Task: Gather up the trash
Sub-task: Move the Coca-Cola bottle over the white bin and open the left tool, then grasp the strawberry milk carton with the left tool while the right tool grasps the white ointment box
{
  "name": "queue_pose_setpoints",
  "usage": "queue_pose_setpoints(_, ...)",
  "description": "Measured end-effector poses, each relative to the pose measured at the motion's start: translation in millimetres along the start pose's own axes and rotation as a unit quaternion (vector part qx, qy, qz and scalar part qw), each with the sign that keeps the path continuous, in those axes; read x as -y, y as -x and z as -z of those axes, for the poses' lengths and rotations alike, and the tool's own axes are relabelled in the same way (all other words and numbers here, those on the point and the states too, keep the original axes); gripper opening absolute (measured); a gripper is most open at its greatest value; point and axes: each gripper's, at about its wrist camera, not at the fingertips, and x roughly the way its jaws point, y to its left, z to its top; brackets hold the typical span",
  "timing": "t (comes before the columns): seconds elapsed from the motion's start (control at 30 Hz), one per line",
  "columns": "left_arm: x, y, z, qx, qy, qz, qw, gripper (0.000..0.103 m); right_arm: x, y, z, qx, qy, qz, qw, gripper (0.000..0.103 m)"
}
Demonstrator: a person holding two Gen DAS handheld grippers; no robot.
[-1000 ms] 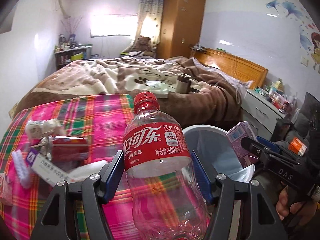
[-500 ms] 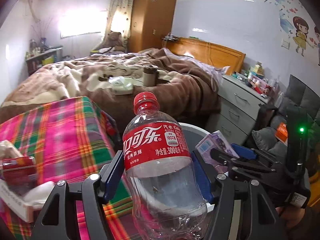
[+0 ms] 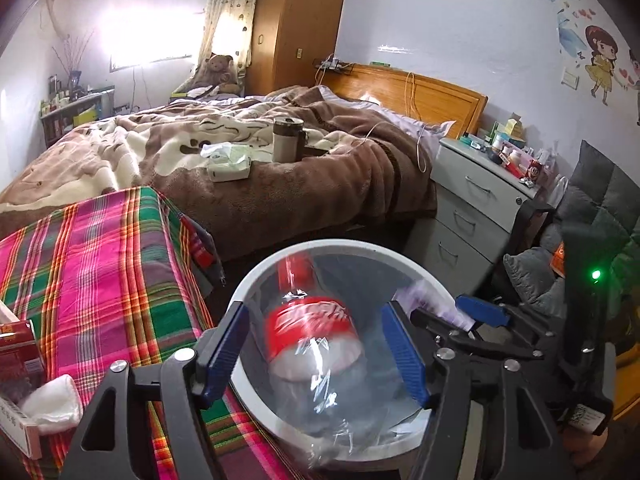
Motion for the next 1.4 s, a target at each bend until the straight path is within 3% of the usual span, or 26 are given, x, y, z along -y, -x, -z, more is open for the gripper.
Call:
queue_pose_setpoints(0.07, -2.4, 4.0, -0.8, 0.006, 0.002, 0.001, 1.0, 0.075, 0.6, -0.1, -0.4, 0.001, 0.001, 0.007, 1.0, 0.074)
queue_pose_setpoints(0.43, -23.0, 38.9, 5.1, 0.019, 0.019, -0.027, 0.9993, 0.075, -8.9, 14.8, -3.6, 0.021, -0.009, -0.004, 1.0, 0.074)
queue_pose_setpoints(0.7, -49.2, 79.0, 18.6, 0.038, 0.036, -0.061, 0.9968, 0.075, -37.7, 32.9, -2.5, 0.053, 0.003, -0.038, 0.998, 0.074)
queue_pose_setpoints(0.9, -87.3, 110.6, 37.5, 0.048, 0.066, -0.096, 0.992, 0.075, -74.3, 36.5, 2.2, 0.07, 0.028, -0.077, 0.994, 0.074)
queue_pose_setpoints(1.2, -148.1, 152.9, 67.1, 0.059, 0.106, -0.18, 0.9761, 0.075, -135.7, 32.3, 10.5, 0.069, 0.082, -0.138, 0.985, 0.074)
queue_pose_setpoints(1.4, -182.2, 173.4, 89.0, 0.058, 0.137, -0.21, 0.9664, 0.075, -174.6, 31.5, 18.0, 0.065, 0.12, -0.177, 0.975, 0.074)
